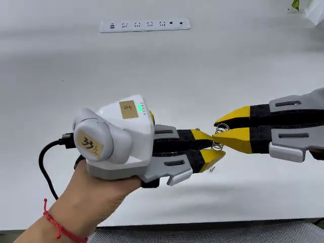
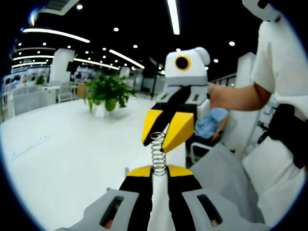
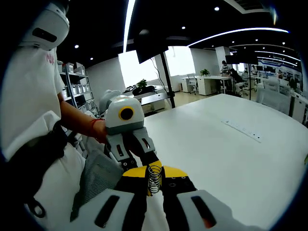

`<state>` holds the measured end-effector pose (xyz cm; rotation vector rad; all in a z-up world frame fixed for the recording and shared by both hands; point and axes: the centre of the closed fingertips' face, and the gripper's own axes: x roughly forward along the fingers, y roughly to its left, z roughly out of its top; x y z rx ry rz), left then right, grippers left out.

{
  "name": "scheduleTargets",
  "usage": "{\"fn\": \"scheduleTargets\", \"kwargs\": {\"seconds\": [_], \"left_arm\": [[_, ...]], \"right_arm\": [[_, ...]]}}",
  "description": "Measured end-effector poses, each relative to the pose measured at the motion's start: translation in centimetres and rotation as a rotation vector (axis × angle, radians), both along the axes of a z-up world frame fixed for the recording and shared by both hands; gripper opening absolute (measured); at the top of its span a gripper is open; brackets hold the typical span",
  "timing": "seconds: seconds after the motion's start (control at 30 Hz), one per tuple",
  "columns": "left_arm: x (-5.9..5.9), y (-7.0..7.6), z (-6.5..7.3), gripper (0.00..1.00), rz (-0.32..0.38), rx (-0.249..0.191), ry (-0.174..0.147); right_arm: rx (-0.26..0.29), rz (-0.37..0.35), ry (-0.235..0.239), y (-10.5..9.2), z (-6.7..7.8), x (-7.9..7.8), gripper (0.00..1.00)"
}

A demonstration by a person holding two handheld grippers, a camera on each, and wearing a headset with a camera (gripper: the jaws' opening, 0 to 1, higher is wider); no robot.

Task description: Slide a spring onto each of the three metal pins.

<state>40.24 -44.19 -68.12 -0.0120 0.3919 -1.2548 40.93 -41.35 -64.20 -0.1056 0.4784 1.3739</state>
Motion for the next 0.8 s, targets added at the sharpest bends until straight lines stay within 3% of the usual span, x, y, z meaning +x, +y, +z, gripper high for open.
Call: {"fn": "scheduleTargets", "kwargs": {"seconds": [0.43,0.57,0.8], "left_arm": [[-0.1,-0.1,0.1,0.10,-0.014,0.002,-0.010],[-0.2,-0.1,-0.1,0.10,-0.022,0.017,-0.019],[-0.4,-0.2,-0.3,0.10,-0.048,0.056,-0.045]], "right_arm": [[-0.044,0.047,-0.010,-0.3,0.0,-0.3,0.21],[-0.098,0.103,-0.036,-0.8,0.3,-0.3,0.23],[-0.295,0.306,-0.130,-1.7,0.7,0.0,0.24]]}}
